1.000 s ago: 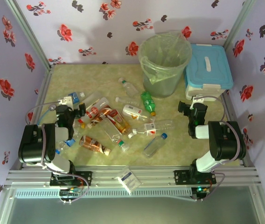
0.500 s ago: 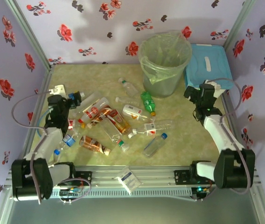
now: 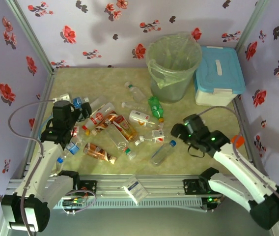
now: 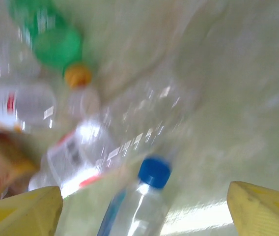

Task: Put the plastic bottles in the bin

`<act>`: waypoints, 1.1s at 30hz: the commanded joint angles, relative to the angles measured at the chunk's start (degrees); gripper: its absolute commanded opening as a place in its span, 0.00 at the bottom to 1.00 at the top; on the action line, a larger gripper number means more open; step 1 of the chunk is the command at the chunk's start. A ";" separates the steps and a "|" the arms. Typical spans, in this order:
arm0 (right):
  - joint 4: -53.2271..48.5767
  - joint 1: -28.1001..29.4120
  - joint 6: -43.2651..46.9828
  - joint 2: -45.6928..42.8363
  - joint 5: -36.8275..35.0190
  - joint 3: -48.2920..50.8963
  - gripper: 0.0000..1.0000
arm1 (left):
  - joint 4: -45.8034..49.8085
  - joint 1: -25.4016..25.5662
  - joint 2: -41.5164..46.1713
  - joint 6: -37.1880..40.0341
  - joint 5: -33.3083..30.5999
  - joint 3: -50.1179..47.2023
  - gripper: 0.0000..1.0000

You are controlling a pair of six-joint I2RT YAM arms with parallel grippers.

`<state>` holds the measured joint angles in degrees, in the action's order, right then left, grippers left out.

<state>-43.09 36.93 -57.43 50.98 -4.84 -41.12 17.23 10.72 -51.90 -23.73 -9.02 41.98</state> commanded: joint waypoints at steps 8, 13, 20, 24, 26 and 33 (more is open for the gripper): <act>10.03 11.98 -15.03 13.30 4.38 3.06 0.92 | 4.39 4.94 -1.97 -2.93 -1.89 4.10 0.99; 14.79 11.98 -16.06 16.83 5.77 6.31 0.94 | 4.12 4.93 -2.10 -3.12 -1.98 3.64 0.99; 15.59 11.92 -15.30 19.33 5.04 6.94 0.87 | 4.21 5.02 -1.90 -3.53 -1.97 3.43 0.99; 14.13 11.94 -14.49 18.17 3.82 6.65 0.74 | 4.21 5.04 -2.25 -3.46 -2.31 3.20 0.99; 13.60 11.93 -14.20 17.78 3.61 6.58 0.68 | 4.08 5.10 -2.74 -3.55 -2.32 3.30 1.00; 11.11 11.89 -13.03 16.14 2.80 5.85 0.57 | 3.16 5.07 -4.48 -3.44 -2.32 4.02 1.00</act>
<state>-28.84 48.56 -71.40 68.75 0.01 -34.68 20.67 15.40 -55.94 -26.52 -10.13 44.53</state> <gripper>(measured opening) 0.575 0.994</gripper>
